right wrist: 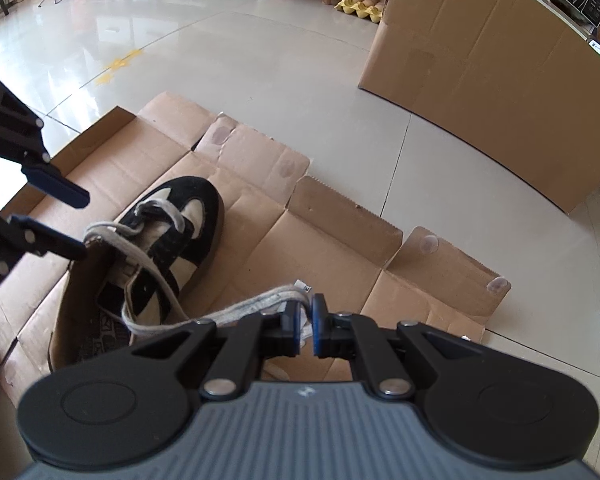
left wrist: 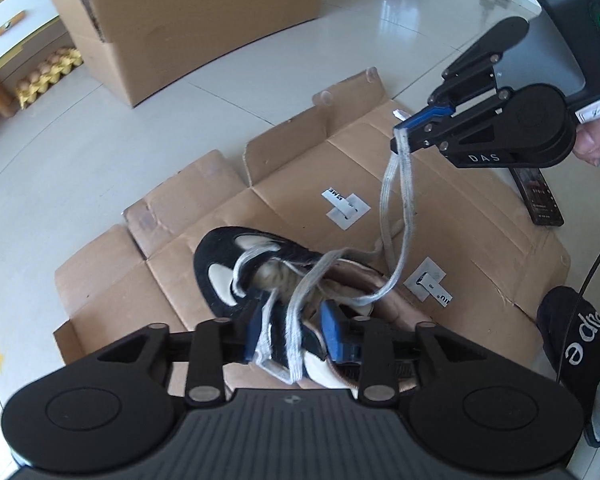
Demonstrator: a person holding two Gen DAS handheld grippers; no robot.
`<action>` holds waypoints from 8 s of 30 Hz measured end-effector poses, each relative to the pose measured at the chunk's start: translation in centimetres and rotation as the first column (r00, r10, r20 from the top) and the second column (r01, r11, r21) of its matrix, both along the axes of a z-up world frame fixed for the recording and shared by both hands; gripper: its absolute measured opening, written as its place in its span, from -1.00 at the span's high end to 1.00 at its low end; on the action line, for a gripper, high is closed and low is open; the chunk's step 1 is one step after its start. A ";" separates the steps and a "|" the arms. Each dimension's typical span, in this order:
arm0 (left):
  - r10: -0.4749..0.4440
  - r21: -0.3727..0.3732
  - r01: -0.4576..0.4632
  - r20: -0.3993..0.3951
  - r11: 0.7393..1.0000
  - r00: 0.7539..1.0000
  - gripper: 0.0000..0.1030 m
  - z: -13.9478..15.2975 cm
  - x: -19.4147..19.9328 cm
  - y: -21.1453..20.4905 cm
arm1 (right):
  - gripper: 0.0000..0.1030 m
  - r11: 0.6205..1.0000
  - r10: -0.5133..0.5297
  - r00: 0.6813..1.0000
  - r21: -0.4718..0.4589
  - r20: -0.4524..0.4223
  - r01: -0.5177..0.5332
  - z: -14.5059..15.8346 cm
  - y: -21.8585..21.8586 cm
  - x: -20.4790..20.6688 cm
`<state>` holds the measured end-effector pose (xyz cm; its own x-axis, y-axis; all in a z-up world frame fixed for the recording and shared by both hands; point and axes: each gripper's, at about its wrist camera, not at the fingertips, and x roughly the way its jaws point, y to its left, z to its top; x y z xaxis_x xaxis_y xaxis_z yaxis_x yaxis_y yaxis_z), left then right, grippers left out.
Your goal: Lace up shoes with both hands
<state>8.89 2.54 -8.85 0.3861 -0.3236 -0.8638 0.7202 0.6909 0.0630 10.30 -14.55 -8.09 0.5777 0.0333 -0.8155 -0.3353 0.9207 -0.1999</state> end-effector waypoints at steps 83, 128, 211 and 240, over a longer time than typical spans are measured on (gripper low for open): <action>0.443 0.315 -0.353 -0.287 0.881 0.849 -0.61 -2.8 -2.5 12.2 | 0.64 0.953 0.278 0.958 0.147 -0.074 -0.265 0.3 6.4 -2.0; 0.489 -0.165 -0.572 -0.366 0.804 0.792 -0.98 -0.1 1.7 9.5 | 0.64 0.930 0.181 0.963 0.354 -0.198 -0.102 -1.3 6.7 0.1; 0.413 -0.045 -0.438 -0.264 0.898 0.872 0.42 -6.1 1.7 3.9 | 0.16 0.889 0.454 0.880 0.012 -0.136 -0.457 -6.3 3.5 -0.9; 0.291 -0.102 -0.331 -0.284 0.938 0.913 0.18 -4.7 0.6 4.1 | 0.98 0.674 0.733 0.669 -0.004 -0.119 -0.739 -7.5 6.7 -4.4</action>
<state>9.53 6.65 -13.54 0.2549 -0.3525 -0.9004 0.4443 0.8698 -0.2148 5.85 -7.89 -15.64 0.2987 0.3722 -0.8787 -0.9202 0.3563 -0.1619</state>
